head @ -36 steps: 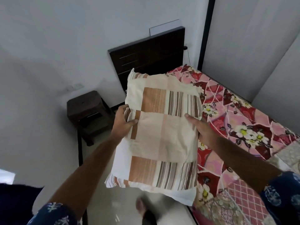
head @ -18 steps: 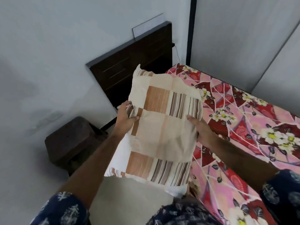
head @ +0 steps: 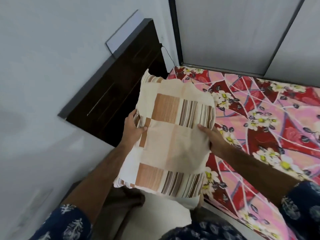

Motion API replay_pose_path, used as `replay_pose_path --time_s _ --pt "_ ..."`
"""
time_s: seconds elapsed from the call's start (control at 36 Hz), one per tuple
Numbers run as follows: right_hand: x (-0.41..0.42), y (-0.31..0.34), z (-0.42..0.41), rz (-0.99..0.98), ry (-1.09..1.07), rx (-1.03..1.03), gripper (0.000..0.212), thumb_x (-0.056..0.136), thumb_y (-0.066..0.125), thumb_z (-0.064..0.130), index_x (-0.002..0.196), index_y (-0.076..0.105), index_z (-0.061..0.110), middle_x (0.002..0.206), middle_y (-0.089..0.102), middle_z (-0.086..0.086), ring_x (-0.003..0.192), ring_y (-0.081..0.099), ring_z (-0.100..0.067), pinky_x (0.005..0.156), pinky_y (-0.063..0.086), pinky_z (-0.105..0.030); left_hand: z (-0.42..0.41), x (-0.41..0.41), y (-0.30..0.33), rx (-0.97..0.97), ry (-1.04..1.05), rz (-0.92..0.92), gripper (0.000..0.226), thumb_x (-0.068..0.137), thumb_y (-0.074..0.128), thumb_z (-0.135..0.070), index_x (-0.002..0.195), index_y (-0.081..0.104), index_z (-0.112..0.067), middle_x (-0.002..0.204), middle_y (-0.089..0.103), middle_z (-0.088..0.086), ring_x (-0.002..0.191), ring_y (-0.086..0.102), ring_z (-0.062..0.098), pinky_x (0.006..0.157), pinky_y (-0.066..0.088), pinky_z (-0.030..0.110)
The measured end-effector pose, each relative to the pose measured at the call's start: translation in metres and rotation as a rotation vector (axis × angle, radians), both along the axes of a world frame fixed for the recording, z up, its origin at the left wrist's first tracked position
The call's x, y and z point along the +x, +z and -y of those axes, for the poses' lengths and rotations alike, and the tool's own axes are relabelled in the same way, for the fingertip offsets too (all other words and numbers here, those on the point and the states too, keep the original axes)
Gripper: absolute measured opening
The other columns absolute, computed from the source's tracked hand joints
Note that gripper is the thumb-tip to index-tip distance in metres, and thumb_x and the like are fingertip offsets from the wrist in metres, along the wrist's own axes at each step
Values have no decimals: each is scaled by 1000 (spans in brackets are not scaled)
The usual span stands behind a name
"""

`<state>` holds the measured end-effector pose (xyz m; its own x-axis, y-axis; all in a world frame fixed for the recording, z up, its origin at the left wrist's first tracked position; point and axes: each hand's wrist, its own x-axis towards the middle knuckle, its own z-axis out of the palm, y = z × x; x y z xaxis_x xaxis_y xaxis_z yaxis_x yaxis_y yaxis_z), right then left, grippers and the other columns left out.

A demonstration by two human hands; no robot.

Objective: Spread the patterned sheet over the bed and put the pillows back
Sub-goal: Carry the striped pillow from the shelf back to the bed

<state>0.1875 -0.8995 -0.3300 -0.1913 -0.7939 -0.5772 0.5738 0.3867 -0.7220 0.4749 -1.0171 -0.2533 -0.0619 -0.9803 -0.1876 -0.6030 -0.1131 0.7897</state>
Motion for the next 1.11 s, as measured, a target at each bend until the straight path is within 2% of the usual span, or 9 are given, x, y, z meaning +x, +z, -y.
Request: replay_pose_path --time_s 0.08,0.17,0.25,0.36,0.44,0.67,0.89,0.97,1.11 --pt "17 -9 37 37 -39 2 83 60 91 39 134 61 17 119 74 -5 111 70 -26 86 57 -39 59 5 -6 -4 -64 31 85 80 78 -4 150 38 -30 142 46 -2 133 47 18 113 43 51" --pt "33 -18 73 41 -77 -4 57 79 82 23 131 60 17 116 74 -5 106 71 -26 80 59 -38 108 7 -12 -26 -137 47 80 82 75 2 148 42 -27 137 47 -3 129 49 13 111 46 45" --pt "46 -33 117 49 -111 2 70 73 86 24 135 54 16 120 72 -7 96 75 -22 69 61 -35 165 11 -28 -88 -233 107 75 82 74 2 145 47 -28 131 58 -1 119 60 8 104 52 32" --pt "60 -60 183 -62 -131 -2 61 80 83 24 133 55 16 122 71 -5 105 72 -24 84 60 -42 245 18 -64 -155 -275 245 77 82 75 -3 146 44 -34 126 60 5 113 64 16 104 53 37" --pt "70 -84 232 -110 -166 7 52 85 79 22 129 52 16 118 68 0 101 68 -19 77 57 -35 305 19 -94 -170 -292 294 74 84 74 -2 146 45 -30 128 56 6 116 59 17 108 49 41" --pt "82 -169 350 -245 -265 -47 73 84 80 18 145 41 26 130 63 2 112 65 -19 96 56 -47 429 1 -157 -290 -374 411 70 91 71 -9 150 40 -30 129 47 3 117 50 16 106 44 33" --pt "88 -268 416 -474 -32 2 84 82 79 46 145 27 29 141 55 -1 124 59 -23 97 56 -44 477 -9 -237 -220 -455 659 59 101 54 -25 155 29 -22 149 34 20 135 35 38 109 36 49" --pt "102 -301 427 -656 6 66 101 76 70 70 153 23 24 148 48 -7 135 48 -28 111 43 -52 473 0 -284 -325 -561 748 63 103 46 -36 158 23 -17 164 17 20 145 26 41 117 32 54" --pt "122 -316 439 -887 35 158 101 90 62 60 158 8 7 151 26 -18 142 32 -40 116 30 -48 432 12 -356 -419 -781 841 86 96 15 -68 163 7 -14 169 11 14 155 14 35 124 15 58"
